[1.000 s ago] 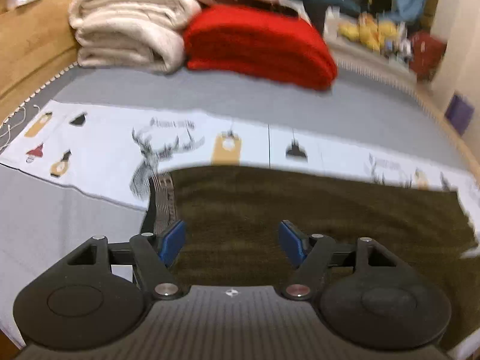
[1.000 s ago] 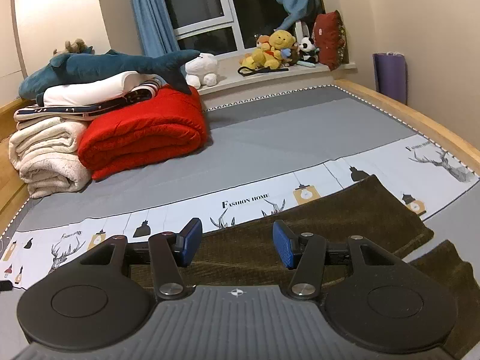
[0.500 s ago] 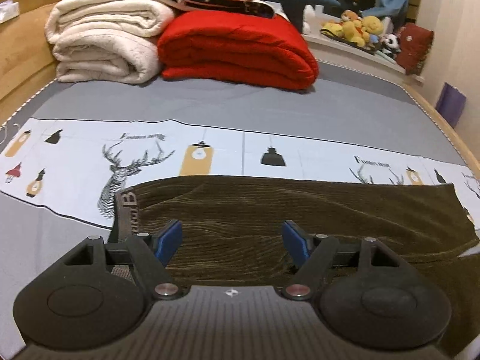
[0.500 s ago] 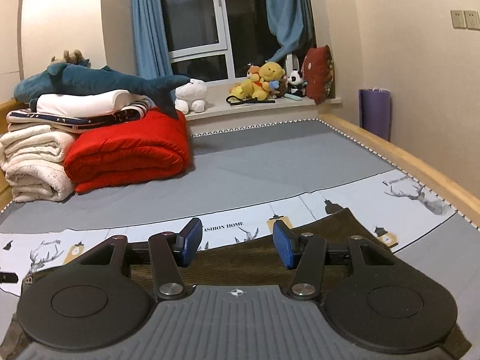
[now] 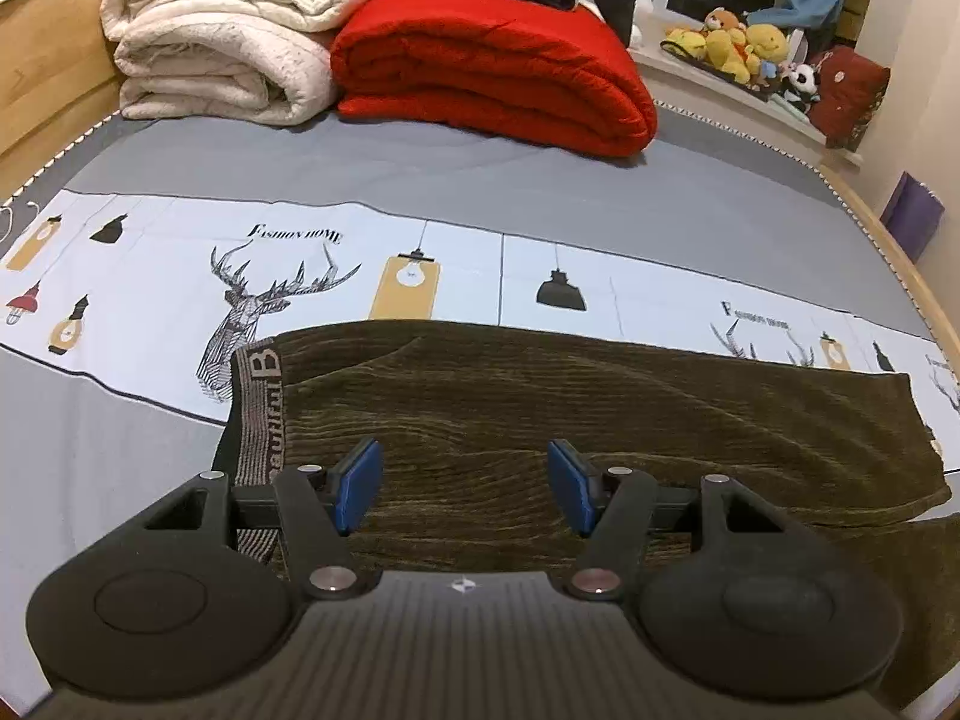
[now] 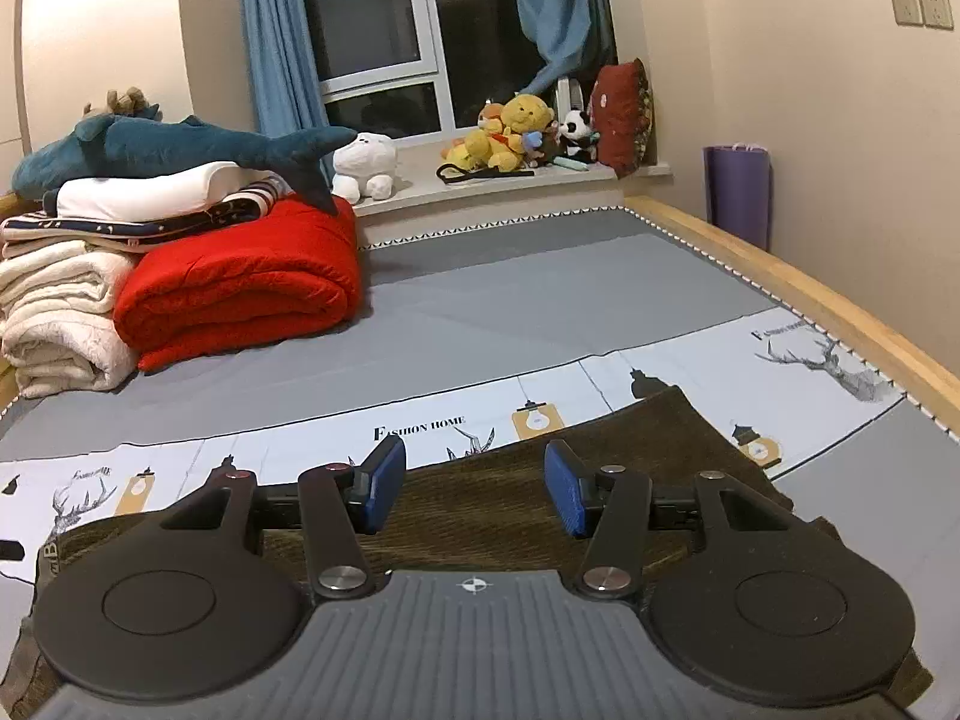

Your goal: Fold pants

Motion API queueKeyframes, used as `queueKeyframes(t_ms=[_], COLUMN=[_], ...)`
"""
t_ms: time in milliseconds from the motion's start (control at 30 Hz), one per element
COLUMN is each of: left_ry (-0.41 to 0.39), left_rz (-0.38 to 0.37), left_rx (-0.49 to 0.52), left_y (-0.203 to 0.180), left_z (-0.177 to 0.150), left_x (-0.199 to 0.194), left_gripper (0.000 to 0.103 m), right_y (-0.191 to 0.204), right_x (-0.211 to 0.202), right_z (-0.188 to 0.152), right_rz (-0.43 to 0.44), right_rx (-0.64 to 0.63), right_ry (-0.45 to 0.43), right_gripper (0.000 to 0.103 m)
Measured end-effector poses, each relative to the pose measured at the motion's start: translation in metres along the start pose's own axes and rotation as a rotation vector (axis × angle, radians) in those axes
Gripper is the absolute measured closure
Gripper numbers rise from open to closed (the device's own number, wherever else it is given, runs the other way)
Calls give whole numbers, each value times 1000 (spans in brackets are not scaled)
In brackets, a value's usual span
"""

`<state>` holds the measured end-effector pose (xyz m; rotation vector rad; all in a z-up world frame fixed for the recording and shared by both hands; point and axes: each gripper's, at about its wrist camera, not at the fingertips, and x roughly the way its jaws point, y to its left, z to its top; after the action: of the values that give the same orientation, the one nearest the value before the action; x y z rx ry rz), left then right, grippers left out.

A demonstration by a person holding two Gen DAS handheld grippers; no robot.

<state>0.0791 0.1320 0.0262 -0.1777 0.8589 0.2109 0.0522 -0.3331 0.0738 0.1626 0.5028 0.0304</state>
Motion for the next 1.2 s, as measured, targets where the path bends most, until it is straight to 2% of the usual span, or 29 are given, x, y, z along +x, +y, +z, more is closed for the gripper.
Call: queueKeyframes(t_ms=[233,367,467,567,633,667,767,900,967,1133,1200], left_ry=[0,3,9,16,26,34,70,106,111,102,100], left_rz=[-18,-20,-28,-42,-51,-56,-64,-55,-50,-53,-59], left_rx=[-1,20,39,50,56,58,66,75,45,-122,-160], left_y=[0,-2,-5,-5,-3,-3,1,12,25,74,86], left_z=[1,1,0,0,0,0,1,5,10,30,37], left_x=[-1,0,0,2,3,5,14,36,48,76,85], left_gripper=[37,45,58,72,78,82,84,85,85,85,85], right_y=[6,8,10,12,12,12,11,7,6,7,9], right_x=[5,5,6,6,6,7,7,7,7,13,15], right_z=[1,1,0,-1,-1,-1,-1,0,0,1,2], right_rz=[23,21,25,37,43,45,48,44,43,48,58], right_rx=[-2,-17,-34,-48,-56,-60,-63,-57,-49,-43,-45], right_ry=[21,17,22,29,34,40,49,52,53,67,66], right_gripper=[49,49,50,60,71,74,82,82,82,82,82])
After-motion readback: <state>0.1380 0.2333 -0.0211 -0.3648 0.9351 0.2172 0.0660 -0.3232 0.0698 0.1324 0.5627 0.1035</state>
